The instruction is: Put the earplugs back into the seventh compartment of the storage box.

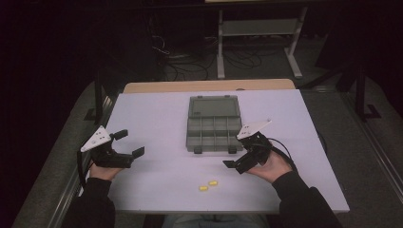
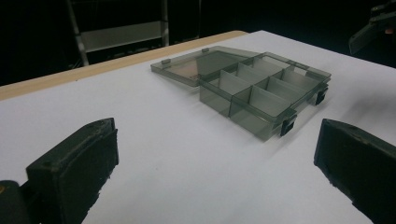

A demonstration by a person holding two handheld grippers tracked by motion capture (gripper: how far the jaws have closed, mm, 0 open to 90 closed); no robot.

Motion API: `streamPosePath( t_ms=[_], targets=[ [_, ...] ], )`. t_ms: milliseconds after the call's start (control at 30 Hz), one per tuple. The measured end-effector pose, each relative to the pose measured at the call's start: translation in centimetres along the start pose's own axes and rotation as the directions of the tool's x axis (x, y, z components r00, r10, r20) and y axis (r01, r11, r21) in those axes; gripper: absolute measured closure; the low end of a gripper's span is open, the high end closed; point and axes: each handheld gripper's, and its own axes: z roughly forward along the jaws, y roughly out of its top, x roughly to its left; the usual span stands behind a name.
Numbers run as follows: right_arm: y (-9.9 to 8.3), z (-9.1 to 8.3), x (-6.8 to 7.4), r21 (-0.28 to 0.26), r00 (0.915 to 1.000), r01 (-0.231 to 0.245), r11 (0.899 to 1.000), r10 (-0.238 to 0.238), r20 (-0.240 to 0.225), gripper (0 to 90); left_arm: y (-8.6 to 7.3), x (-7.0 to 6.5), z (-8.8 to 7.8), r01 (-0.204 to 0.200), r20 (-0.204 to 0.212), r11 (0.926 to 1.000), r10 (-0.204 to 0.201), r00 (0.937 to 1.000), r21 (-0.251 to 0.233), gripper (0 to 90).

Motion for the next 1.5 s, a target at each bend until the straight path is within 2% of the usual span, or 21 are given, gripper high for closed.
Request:
streamPosePath(
  t_ms=[367,533,733,1067,1100,1200,1267,1300,1367,1467,1500],
  targets=[
    [0.5,1.5,1.2,0.045,0.9979,0.054,0.998,-0.052,-0.038,0.0,0.0,0.0,0.0,-0.006,0.000,1.0000,0.006,1.0000,0.004,0.0],
    [0.8,2.4,2.1,0.067,0.9942,0.085,0.994,-0.080,-0.071,0.0,0.0,0.0,0.0,-0.006,-0.001,1.0000,0.006,1.0000,0.002,0.0],
    [0.9,3.1,2.6,0.082,0.9908,0.100,0.992,-0.092,-0.099,0.0,0.0,-0.1,0.1,-0.005,0.000,1.0000,0.005,1.0000,0.002,0.0],
    [0.6,4.6,3.5,0.134,0.9821,0.145,0.980,-0.126,-0.140,0.0,0.0,-0.1,0.1,-0.007,0.001,1.0000,0.007,1.0000,0.003,0.0],
    [0.5,4.8,3.6,0.150,0.9791,0.166,0.975,-0.145,-0.143,3.4,0.0,-0.1,0.1,-0.005,0.001,1.0000,0.005,1.0000,0.003,0.0],
    [0.4,5.1,3.7,0.163,0.9773,0.172,0.971,-0.148,-0.152,5.1,0.0,-0.1,0.1,-0.006,0.001,1.0000,0.006,1.0000,0.005,0.0],
    [0.3,5.4,3.8,0.182,0.9752,0.180,0.967,-0.151,-0.162,9.5,0.0,-0.1,0.2,-0.007,0.003,1.0000,0.007,1.0000,0.006,0.0],
    [0.2,5.7,3.8,0.199,0.9702,0.192,0.961,-0.156,-0.186,13.8,0.0,-0.2,0.2,-0.007,0.003,1.0000,0.007,1.0000,0.005,0.0],
    [0.1,5.9,3.9,0.206,0.9679,0.198,0.958,-0.158,-0.195,16.2,0.0,-0.1,0.1,-0.007,0.004,1.0000,0.007,1.0000,0.006,0.0],
    [0.0,6.2,4.0,0.227,0.9612,0.209,0.951,-0.158,-0.226,25.7,0.0,-0.2,0.2,-0.008,0.003,0.9999,0.008,1.0000,0.006,0.0],
    [0.0,6.2,4.0,0.227,0.9612,0.209,0.951,-0.158,-0.226,25.7,0.0,-0.2,0.2,-0.008,0.003,0.9999,0.008,1.0000,0.006,0.0]
  ],
)
